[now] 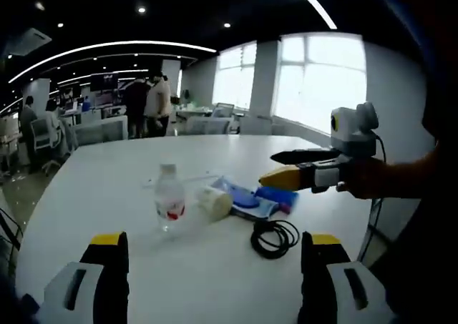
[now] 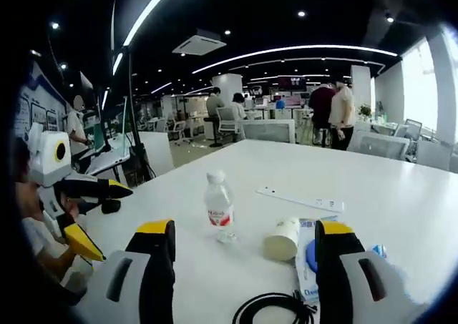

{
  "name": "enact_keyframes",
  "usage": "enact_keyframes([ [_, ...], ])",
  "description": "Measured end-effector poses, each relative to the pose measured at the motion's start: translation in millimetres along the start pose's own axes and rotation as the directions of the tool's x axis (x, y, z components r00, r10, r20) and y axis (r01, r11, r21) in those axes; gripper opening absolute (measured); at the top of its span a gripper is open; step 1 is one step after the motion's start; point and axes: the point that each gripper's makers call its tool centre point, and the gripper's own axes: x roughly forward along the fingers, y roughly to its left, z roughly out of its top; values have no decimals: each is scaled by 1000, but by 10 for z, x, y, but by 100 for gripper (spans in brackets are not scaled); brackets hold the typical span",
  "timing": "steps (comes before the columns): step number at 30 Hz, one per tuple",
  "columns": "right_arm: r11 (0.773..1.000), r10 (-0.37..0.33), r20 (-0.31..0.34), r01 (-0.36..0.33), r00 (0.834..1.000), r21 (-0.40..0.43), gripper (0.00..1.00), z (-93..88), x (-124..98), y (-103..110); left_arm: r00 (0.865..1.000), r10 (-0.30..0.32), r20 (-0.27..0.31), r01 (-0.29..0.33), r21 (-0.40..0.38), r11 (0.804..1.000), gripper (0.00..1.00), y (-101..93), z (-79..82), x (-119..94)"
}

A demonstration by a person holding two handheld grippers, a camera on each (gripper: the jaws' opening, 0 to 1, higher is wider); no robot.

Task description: Arrange the tabletop items into an orderly group along one side of the table until the central work area is clear of visible clutter.

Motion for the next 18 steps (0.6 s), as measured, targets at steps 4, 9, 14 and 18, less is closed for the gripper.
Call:
enact_keyframes([
  [4,1000,-11,9,11,1000,3,86,-43,-184,-167,1000,6,0,-6,4,1000,100,37,17,43],
  [9,998,-45,8,45,999,52,91,-123,-401,-425,1000,23,3,-23,2,1000,100,33,66,164],
  [14,994,-79,-13,80,997,70,96,-264,-598,-596,998,68,13,-68,-9,998,100,74,119,264],
  [18,992,-102,-48,105,994,65,98,-447,-805,-723,992,123,6,-123,-23,992,100,155,147,356],
])
